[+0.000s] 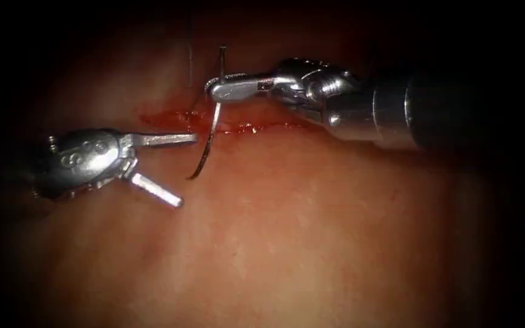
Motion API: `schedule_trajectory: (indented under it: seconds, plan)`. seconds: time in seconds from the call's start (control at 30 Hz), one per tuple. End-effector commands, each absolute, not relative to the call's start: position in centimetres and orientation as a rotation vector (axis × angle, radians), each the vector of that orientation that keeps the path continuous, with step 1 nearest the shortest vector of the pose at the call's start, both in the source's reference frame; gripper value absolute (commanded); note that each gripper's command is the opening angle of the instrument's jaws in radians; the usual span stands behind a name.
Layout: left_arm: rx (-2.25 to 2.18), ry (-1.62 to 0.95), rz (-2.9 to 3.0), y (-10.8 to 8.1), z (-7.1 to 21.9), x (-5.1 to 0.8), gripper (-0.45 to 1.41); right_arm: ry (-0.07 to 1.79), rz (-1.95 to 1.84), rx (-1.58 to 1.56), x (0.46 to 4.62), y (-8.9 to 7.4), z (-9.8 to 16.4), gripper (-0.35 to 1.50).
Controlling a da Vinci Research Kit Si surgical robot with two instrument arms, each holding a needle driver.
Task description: Wound Closure
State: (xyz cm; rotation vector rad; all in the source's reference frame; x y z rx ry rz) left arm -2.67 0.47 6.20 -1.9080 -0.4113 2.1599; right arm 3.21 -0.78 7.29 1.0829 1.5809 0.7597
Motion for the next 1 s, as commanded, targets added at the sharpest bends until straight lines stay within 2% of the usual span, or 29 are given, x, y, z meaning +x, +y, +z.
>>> schedule_trajectory:
  seconds: [0.03,0.13,0.23,0.37,0.53,0.6,0.63,0.7,0.87,0.9,0.97,1.0]
  plan:
    - [-1.911,-0.408,2.162,0.48,6.28,-2.74,0.64,1.588,0.759,1.083,3.32,-0.76,7.31,-0.35]
    - [-1.918,-0.412,2.162,0.47,6.29,-2.78,0.62,1.589,0.761,1.078,3.38,-0.78,7.31,-0.35]
    - [-1.919,-0.415,2.160,0.46,6.25,-2.78,0.52,1.592,0.764,1.070,3.44,-0.83,7.34,-0.35]
    - [-1.921,-0.418,2.160,0.46,6.24,-2.76,0.20,1.607,0.762,1.074,3.46,-0.84,7.35,-0.35]
    - [-1.922,-0.415,2.163,0.46,6.29,-2.73,0.05,1.613,0.763,1.080,3.46,-0.84,7.31,-0.35]
    - [-1.922,-0.413,2.165,0.44,6.31,-2.73,-0.09,1.613,0.760,1.082,3.47,-0.85,7.30,-0.35]
    - [-1.923,-0.412,2.167,0.43,6.32,-2.73,-0.29,1.614,0.757,1.085,3.47,-0.85,7.30,-0.35]
    - [-1.921,-0.409,2.168,0.42,6.33,-2.72,-0.45,1.614,0.757,1.085,3.47,-0.86,7.30,-0.35]
    - [-1.914,-0.395,2.168,0.41,6.33,-2.71,-0.45,1.614,0.760,1.084,3.48,-0.84,7.29,-0.35]
    - [-1.908,-0.389,2.169,0.41,6.33,-2.71,-0.45,1.613,0.766,1.079,3.48,-0.84,7.29,-0.21]
    - [-1.901,-0.383,2.173,0.40,6.34,-2.72,-0.45,1.611,0.790,1.058,3.50,-0.85,7.28,0.29]
    - [-1.895,-0.377,2.174,0.40,6.34,-2.72,-0.45,1.611,0.792,1.056,3.51,-0.85,7.28,0.41]
